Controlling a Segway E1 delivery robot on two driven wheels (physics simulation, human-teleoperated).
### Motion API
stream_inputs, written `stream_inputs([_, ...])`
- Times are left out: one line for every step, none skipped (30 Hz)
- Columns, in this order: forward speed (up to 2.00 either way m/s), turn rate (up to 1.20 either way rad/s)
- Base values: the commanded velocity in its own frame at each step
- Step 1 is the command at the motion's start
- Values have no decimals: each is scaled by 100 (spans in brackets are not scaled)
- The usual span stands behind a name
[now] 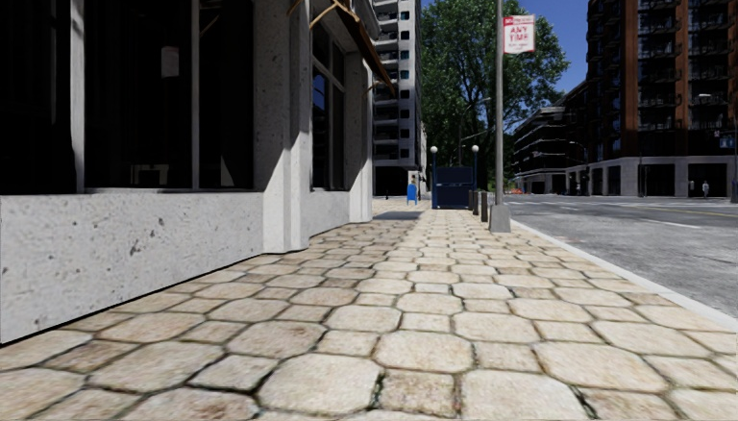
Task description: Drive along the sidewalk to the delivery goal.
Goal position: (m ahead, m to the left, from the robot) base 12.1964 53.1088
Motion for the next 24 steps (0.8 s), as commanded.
stream_inputs([200,0])
stream_inputs([200,0])
stream_inputs([200,0])
stream_inputs([200,0])
stream_inputs([200,0])
stream_inputs([200,0])
stream_inputs([200,0])
stream_inputs([200,0])
stream_inputs([200,0])
stream_inputs([200,0])
stream_inputs([200,0])
stream_inputs([200,0])
stream_inputs([200,0])
stream_inputs([200,0])
stream_inputs([200,0])
stream_inputs([200,-12])
stream_inputs([200,-21])
stream_inputs([200,-24])
stream_inputs([200,-24])
stream_inputs([200,-29])
stream_inputs([200,-37])
stream_inputs([200,-41])
stream_inputs([200,-41])
stream_inputs([200,-4])
